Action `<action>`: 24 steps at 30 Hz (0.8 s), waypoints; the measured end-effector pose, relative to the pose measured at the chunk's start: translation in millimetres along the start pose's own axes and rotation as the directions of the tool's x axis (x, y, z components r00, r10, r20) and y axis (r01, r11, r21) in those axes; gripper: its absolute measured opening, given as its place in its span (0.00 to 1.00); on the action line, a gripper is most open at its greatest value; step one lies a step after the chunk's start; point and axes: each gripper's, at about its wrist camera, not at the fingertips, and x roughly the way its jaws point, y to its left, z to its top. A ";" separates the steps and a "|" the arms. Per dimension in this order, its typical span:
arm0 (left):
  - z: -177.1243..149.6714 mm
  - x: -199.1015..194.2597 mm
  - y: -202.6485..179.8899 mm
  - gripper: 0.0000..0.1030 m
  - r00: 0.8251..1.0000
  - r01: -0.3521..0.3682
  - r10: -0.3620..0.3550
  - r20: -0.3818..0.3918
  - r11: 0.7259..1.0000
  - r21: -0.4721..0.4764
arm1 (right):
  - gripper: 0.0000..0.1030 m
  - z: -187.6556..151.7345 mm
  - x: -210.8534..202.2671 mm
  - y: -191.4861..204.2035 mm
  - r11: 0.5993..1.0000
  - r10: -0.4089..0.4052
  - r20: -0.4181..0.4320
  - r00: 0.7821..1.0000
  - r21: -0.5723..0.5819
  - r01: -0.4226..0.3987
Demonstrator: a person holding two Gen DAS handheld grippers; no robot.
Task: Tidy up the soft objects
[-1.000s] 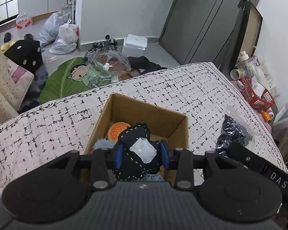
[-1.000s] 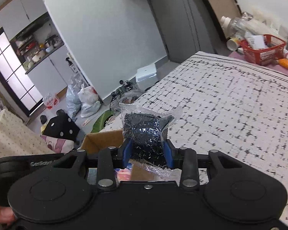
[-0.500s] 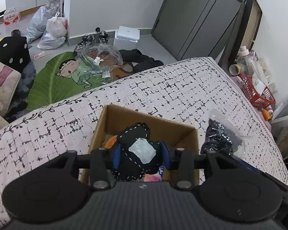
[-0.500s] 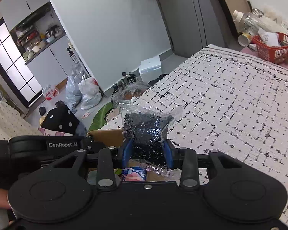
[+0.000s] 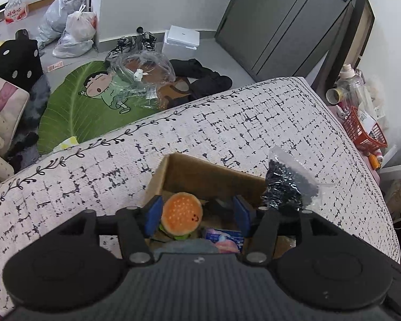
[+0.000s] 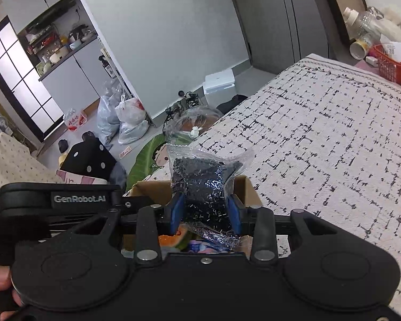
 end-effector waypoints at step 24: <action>-12.1 -64.0 -13.1 0.79 0.994 -0.070 0.069 0.090 0.997 0.008 | 0.79 3.4 -55.4 -20.8 0.999 0.008 0.106 0.994 0.043 -0.013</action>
